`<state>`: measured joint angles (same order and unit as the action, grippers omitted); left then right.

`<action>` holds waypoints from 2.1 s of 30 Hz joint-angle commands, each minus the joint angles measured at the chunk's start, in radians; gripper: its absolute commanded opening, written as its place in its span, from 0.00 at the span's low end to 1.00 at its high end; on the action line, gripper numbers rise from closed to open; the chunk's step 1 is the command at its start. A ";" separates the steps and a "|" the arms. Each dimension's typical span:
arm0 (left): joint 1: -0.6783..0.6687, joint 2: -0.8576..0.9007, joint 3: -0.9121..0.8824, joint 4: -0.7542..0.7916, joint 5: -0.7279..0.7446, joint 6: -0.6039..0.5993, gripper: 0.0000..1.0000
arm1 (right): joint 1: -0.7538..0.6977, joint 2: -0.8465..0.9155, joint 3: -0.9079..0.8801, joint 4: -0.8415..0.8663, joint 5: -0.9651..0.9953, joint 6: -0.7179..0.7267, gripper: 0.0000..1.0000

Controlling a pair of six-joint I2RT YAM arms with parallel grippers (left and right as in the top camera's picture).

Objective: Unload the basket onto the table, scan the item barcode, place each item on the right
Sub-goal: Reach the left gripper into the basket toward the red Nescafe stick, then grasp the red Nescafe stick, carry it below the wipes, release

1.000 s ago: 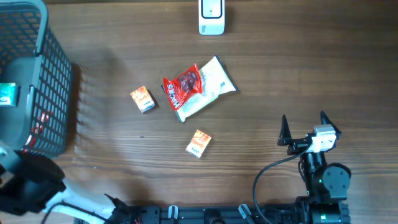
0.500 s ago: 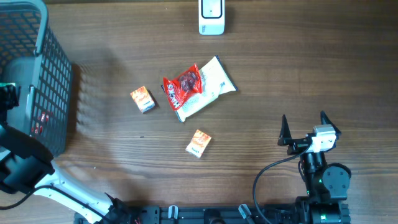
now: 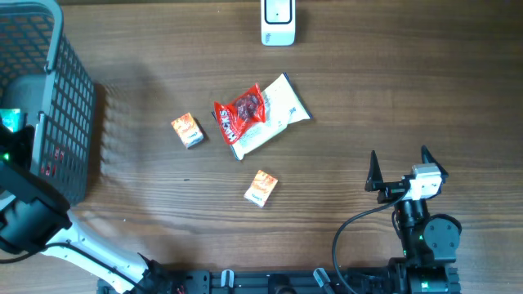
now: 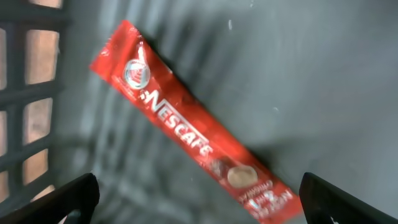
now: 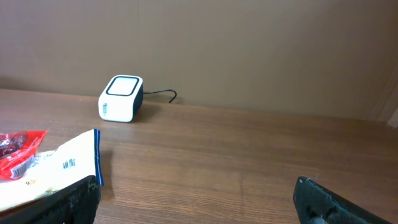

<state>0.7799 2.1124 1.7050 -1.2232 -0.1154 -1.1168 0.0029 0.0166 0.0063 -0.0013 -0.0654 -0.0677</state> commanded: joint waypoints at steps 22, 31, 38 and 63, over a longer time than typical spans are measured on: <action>0.004 0.005 -0.202 0.217 -0.036 -0.103 0.36 | -0.006 -0.003 -0.001 0.002 0.017 0.016 1.00; 0.004 -0.003 -0.201 0.167 -0.035 -0.082 0.04 | -0.006 -0.003 -0.001 0.002 0.017 0.016 1.00; 0.003 -0.119 -0.187 0.135 -0.032 -0.013 0.04 | -0.006 -0.003 -0.001 0.002 0.017 0.016 1.00; -0.451 -0.913 -0.181 0.169 0.149 0.168 0.04 | -0.006 -0.003 -0.001 0.002 0.017 0.015 1.00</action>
<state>0.4919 1.2018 1.5230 -1.0542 -0.0536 -1.0523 0.0029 0.0166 0.0063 -0.0017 -0.0654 -0.0677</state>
